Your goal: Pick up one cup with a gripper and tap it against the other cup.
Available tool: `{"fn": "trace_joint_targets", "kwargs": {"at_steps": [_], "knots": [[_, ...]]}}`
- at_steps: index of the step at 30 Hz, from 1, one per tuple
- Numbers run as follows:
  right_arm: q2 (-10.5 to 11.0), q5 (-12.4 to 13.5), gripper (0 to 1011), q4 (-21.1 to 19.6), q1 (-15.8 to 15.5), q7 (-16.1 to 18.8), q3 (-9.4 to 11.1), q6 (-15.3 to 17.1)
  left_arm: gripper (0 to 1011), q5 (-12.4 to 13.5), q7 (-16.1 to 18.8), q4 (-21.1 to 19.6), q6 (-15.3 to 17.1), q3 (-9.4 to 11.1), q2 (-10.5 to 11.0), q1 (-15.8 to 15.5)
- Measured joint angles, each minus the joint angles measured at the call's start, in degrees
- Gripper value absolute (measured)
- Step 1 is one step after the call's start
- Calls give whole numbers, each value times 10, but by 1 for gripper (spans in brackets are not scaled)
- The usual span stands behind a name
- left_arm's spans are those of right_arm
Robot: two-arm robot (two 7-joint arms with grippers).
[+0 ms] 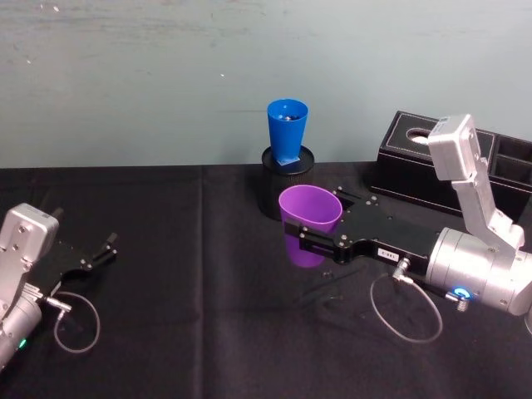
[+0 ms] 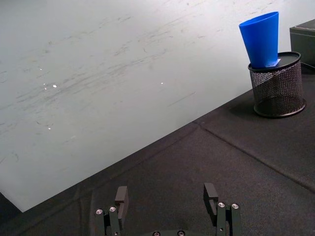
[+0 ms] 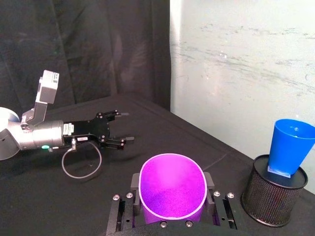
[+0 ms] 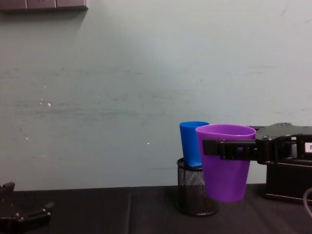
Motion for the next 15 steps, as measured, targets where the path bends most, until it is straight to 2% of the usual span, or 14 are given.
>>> {"fn": "trace_joint_targets", "kwargs": {"at_steps": [15], "knots": [[0, 0, 715, 0, 0, 0, 0, 0, 1000, 0, 0, 0, 0, 0, 0, 0]]}}
